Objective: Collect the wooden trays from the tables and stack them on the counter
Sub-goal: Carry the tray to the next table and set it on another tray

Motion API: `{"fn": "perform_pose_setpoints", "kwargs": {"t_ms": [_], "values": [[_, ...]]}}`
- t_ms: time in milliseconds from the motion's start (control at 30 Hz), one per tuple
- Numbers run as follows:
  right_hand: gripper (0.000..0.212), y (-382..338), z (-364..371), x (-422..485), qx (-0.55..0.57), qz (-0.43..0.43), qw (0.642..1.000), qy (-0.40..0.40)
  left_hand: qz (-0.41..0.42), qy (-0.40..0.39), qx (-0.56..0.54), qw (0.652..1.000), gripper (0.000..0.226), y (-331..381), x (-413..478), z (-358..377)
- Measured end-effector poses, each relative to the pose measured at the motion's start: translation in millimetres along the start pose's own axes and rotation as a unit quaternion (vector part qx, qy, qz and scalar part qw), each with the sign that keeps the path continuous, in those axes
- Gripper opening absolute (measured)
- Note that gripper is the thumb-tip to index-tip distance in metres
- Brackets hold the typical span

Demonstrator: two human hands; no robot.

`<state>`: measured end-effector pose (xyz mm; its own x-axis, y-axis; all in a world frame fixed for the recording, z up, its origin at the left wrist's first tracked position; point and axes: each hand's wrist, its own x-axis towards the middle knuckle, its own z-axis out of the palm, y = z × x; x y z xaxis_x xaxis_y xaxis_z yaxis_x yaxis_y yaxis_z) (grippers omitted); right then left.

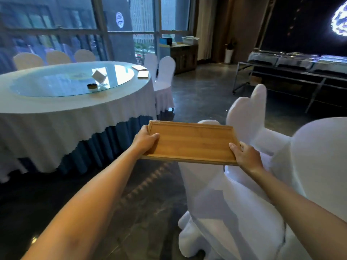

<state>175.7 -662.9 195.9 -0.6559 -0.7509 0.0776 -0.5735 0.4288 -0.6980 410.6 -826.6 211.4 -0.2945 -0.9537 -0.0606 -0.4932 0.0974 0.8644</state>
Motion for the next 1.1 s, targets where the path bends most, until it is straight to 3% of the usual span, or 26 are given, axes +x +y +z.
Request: {"fn": "perform_pose_setpoints", "kwargs": {"t_ms": [267, 533, 733, 1100], "values": [[0.041, -85.4, 128.4, 152.0, -0.009, -0.078, 0.997, -0.023, -0.043, 0.058, -0.038, 0.997, 0.050, -65.2, 160.2, -56.2], [0.037, -179.7, 242.3, 322.9, 0.032, -0.077, 0.995, -0.048, -0.059, 0.094, -0.015, 0.994, 0.052, -68.0, 358.9, -133.2], [0.038, -232.5, 306.7, 430.2, 0.028, -0.076, 0.995, -0.055, -0.071, 0.095, 0.005, 0.993, 0.056, -82.9, 494.5, -163.1], [0.037, -303.3, 434.5, 656.6, 0.014, 0.000, 1.000, -0.009, -0.042, 0.038, 0.021, 0.998, 0.053, -94.4, 794.7, -180.9]]}}
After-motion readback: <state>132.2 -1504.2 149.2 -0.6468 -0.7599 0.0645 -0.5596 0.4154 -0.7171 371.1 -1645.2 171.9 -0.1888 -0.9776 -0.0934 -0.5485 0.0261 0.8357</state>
